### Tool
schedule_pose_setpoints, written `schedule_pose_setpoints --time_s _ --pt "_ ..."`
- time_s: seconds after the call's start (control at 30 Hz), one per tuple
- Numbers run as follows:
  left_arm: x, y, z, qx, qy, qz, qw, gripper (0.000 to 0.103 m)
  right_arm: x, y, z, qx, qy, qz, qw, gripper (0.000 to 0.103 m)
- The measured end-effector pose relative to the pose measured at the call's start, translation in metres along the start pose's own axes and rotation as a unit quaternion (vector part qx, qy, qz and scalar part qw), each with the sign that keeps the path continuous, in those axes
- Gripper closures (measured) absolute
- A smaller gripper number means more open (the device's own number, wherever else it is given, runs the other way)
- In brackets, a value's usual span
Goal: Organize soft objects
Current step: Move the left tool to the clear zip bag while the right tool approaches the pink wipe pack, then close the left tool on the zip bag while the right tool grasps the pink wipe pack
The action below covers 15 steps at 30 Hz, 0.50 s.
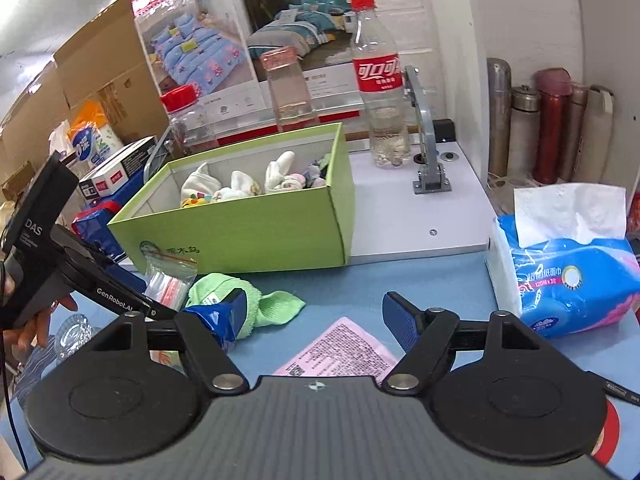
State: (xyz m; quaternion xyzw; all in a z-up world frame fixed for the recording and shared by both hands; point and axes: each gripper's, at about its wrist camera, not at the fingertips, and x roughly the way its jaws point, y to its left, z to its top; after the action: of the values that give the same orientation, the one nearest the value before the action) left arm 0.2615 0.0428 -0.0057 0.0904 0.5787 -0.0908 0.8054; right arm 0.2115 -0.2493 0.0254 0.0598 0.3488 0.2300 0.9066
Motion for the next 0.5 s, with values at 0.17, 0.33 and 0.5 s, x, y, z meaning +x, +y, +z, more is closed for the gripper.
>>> schedule_pose_setpoints --time_s 0.17,0.33,0.5 --pt "0.018 0.008 0.007 -0.015 0.039 -0.012 0.9990 0.036 0.001 -0.003 -0.001 0.009 -0.002 0.005 1.000 0.042" --pt "0.017 0.036 -0.002 -0.067 0.042 -0.042 0.9960 0.036 -0.002 0.001 -0.001 0.001 -0.004 0.009 1.000 0.042" --pt "-0.007 0.077 -0.029 -0.119 0.010 -0.057 0.9912 0.035 -0.001 0.002 0.000 0.000 -0.003 0.009 1.000 0.042"
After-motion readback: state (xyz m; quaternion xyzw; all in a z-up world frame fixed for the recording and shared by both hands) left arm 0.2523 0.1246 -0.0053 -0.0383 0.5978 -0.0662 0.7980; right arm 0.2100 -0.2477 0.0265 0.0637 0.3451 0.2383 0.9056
